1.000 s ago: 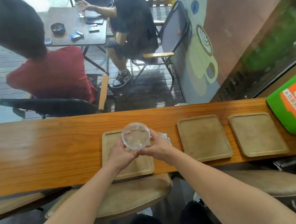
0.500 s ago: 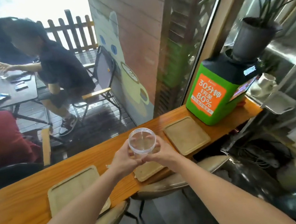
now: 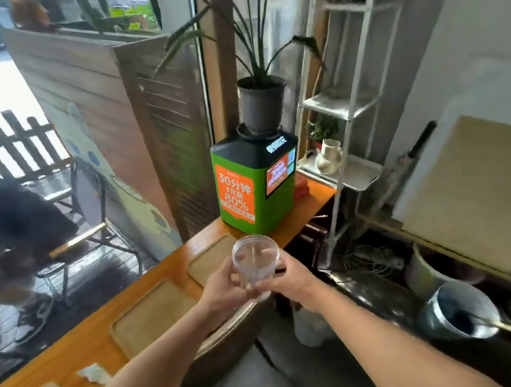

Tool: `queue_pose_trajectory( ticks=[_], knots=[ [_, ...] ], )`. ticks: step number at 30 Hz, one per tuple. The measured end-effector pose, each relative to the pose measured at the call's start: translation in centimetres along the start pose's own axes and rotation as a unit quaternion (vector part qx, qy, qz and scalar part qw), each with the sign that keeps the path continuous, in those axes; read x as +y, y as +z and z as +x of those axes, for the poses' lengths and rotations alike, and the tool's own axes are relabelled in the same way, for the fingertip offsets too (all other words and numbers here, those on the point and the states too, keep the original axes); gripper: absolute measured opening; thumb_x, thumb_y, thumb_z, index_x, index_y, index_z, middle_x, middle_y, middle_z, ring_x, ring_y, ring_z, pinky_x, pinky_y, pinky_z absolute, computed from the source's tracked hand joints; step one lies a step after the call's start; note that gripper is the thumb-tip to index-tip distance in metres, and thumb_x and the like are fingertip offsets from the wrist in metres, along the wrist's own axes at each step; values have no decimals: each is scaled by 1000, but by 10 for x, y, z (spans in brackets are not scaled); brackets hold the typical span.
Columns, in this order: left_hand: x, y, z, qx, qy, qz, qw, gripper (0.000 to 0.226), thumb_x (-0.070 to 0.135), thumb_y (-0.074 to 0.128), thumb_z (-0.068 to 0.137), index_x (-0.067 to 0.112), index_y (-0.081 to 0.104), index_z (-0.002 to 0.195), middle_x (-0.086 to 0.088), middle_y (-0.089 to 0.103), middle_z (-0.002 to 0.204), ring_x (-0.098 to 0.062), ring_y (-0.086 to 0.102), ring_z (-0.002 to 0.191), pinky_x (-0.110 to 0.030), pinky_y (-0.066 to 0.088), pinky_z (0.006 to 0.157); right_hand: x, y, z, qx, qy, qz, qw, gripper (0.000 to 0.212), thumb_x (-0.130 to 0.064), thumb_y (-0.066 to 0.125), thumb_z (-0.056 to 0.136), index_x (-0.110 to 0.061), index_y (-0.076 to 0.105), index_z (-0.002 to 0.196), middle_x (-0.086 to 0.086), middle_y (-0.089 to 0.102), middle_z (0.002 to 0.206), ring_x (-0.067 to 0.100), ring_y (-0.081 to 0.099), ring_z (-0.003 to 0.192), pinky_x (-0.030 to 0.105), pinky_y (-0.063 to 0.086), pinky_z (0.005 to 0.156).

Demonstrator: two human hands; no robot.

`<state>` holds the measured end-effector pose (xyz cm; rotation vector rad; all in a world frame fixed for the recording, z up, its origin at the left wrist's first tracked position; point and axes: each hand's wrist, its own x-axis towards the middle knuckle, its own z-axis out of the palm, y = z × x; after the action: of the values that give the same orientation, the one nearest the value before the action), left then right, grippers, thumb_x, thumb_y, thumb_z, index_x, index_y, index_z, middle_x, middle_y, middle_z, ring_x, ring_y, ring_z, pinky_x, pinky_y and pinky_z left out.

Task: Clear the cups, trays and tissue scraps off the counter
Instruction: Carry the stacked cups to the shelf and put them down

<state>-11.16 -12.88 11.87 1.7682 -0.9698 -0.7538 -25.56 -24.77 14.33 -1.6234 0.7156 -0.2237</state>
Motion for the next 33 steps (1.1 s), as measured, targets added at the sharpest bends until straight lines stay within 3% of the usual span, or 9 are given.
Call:
queue_pose_trajectory(
  ticks=[3,6,10,14,16,19,29,31,33],
  knots=[
    [25,45,15,-48,19,13,999,72,49,88,52,55,54,115,24,67,105,-2,66,95,-24,56,81,16,-45,-21,51,-7,1,999,82,-28,92,64,-33,49,134,-14,62,117,-2,59,105,9,50,71],
    [50,96,28,-93,35,24,995,80,52,85,50,49,50,122,19,64,114,-7,64,103,-29,55,87,33,-91,-44,104,1,-12,994,79,-35,89,62,-40,48,130,-12,63,117,2,59,108,16,49,78],
    [77,158,39,-130,39,52,989,87,48,86,56,44,43,132,22,60,115,2,61,98,-12,50,73,52,-147,-74,153,37,-24,987,81,-40,86,66,-45,42,133,-11,61,120,6,58,108,21,47,75],
    [96,203,48,-165,30,74,983,87,51,84,50,51,41,125,23,62,105,3,63,87,-12,49,66,68,-187,-96,203,59,-8,977,79,-38,88,65,-44,45,130,-11,62,114,10,63,107,38,55,92],
    [102,220,54,-183,36,91,978,84,51,84,52,51,40,124,22,64,101,3,64,83,-11,47,63,75,-200,-103,227,67,2,972,76,-39,89,64,-45,46,127,-10,63,112,5,62,101,34,56,89],
    [110,244,65,-208,59,112,970,82,46,85,57,42,45,128,20,65,102,3,63,86,-13,48,68,83,-216,-112,259,73,17,963,73,-39,90,63,-48,47,121,-11,62,111,1,60,98,20,51,75],
    [128,303,130,-256,82,124,955,78,39,86,64,30,47,131,11,64,112,-12,62,101,-34,51,90,92,-280,-96,309,129,34,942,84,-42,88,61,-47,44,132,-12,60,113,10,60,102,34,55,86],
    [133,310,150,-264,81,128,953,77,41,86,65,32,47,130,13,63,110,-11,61,102,-34,49,91,90,-294,-82,318,139,34,937,87,-41,88,63,-46,41,136,-11,60,116,14,61,104,33,56,81],
    [140,313,171,-271,77,124,951,76,40,87,65,32,47,130,17,61,107,-9,58,102,-30,46,91,89,-308,-65,323,141,37,935,86,-37,88,65,-46,41,136,-9,61,120,18,63,107,40,58,87]
  ],
)
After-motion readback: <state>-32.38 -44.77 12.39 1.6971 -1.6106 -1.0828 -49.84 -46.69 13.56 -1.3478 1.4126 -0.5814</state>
